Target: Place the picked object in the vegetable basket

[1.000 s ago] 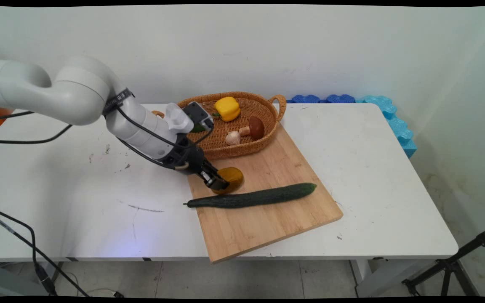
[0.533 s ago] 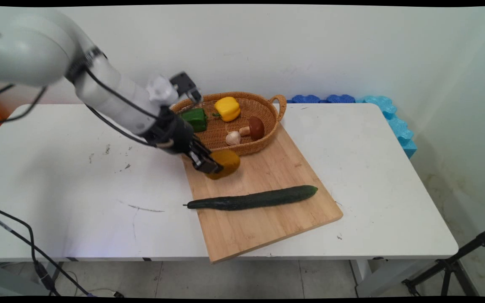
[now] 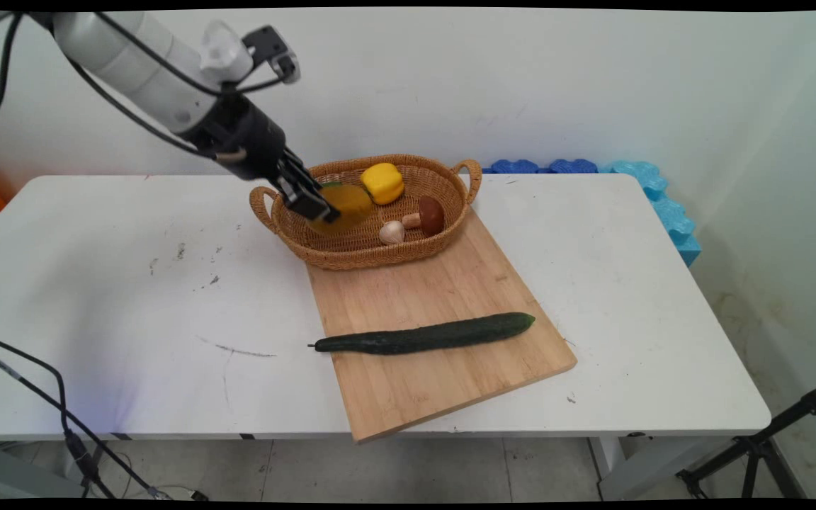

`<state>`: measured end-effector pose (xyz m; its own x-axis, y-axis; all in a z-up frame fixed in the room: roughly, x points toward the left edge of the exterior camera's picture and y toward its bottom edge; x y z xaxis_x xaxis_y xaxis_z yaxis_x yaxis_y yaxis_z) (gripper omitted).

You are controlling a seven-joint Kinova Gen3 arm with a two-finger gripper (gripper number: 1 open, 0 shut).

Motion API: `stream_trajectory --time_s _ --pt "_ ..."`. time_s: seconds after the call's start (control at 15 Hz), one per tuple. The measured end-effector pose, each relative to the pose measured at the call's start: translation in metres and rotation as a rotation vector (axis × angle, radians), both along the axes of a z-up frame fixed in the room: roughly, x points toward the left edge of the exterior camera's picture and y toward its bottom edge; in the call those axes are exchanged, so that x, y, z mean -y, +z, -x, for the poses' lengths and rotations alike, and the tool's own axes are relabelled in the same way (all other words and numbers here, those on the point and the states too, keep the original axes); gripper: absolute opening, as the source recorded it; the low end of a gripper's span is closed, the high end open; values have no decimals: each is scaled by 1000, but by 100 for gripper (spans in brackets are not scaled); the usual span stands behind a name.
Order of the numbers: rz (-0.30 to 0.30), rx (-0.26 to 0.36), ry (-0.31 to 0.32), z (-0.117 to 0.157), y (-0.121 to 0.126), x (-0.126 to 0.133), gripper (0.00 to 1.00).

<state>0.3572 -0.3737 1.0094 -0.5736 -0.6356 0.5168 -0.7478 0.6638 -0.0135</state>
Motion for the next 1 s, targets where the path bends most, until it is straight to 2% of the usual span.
stream_trajectory --time_s 0.2,0.4,0.6,1.0 --pt "6 28 50 -16 5 16 0" --pt "0 49 101 -27 -3 28 0" --pt "-9 71 153 -34 -21 39 0" --pt "-21 77 203 -32 -68 54 0"
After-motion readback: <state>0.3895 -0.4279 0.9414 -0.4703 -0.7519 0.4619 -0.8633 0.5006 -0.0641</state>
